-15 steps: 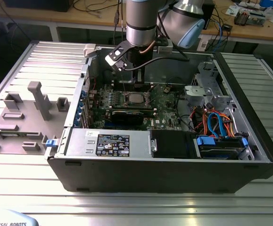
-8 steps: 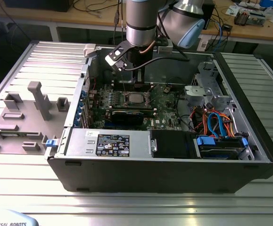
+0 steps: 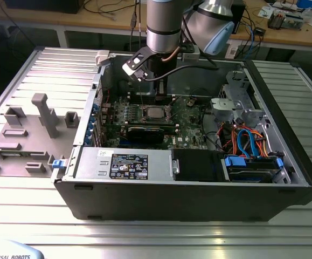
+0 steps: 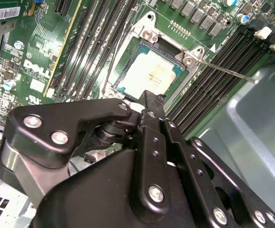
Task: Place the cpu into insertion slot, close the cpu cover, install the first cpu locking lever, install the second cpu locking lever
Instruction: 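Close the cpu cover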
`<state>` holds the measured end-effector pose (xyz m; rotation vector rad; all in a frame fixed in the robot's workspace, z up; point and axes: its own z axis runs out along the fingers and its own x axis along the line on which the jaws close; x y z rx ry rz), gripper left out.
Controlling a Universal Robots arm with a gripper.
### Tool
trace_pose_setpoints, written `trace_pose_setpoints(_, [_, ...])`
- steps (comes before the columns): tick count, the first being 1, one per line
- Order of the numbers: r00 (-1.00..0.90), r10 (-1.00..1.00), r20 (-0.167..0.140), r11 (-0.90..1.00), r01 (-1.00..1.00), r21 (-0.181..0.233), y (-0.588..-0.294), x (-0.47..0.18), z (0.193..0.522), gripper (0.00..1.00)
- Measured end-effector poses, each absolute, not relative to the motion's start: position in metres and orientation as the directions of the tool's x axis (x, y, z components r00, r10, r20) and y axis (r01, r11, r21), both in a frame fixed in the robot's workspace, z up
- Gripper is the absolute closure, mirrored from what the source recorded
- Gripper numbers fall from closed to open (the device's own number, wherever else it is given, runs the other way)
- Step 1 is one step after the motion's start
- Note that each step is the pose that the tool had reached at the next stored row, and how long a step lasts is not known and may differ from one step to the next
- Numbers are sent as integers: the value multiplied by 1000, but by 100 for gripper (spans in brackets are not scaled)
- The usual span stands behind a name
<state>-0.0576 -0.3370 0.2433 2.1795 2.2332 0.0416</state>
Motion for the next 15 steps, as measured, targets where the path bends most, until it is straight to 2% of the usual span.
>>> trace_pose_setpoints(15, [-24, 1000, 1, 24, 999, 34, -337, -57, 257, 89])
